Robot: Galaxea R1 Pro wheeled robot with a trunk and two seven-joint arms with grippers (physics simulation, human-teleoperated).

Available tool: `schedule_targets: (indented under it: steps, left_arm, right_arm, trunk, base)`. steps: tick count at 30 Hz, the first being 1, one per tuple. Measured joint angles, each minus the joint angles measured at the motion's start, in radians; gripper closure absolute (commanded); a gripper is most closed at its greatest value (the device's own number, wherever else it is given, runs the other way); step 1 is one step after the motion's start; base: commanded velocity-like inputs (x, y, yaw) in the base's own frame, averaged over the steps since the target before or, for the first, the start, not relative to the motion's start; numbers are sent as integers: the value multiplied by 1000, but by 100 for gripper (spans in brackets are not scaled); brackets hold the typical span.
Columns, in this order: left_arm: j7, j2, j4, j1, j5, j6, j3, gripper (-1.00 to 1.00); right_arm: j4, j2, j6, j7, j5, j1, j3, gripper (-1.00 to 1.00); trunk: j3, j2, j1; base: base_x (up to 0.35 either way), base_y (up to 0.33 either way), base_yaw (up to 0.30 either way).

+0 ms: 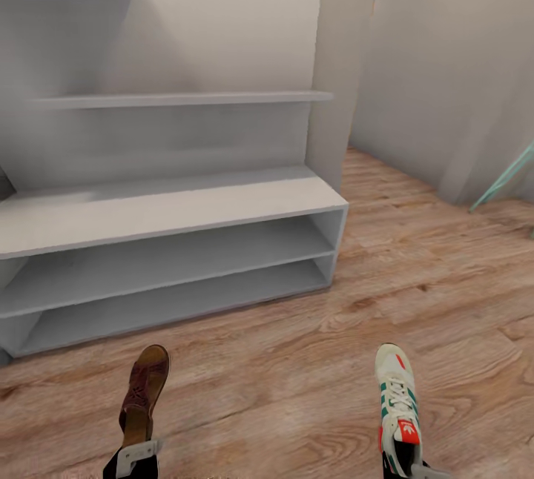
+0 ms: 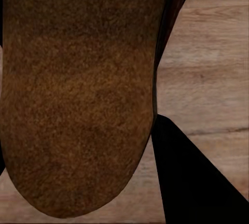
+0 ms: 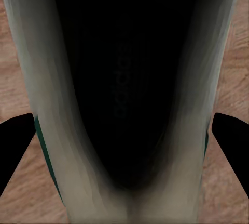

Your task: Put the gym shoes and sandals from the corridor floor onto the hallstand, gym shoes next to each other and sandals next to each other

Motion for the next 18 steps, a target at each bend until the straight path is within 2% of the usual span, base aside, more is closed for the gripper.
schedule_targets:
  steps: [18]
  left_arm:
    - [1, 2, -1, 0, 0, 0, 0, 100]
  right_arm:
    - [0, 0, 0, 0, -1, 0, 0, 100]
  trunk:
    - [0, 0, 0]
  base:
    - [0, 0, 279]
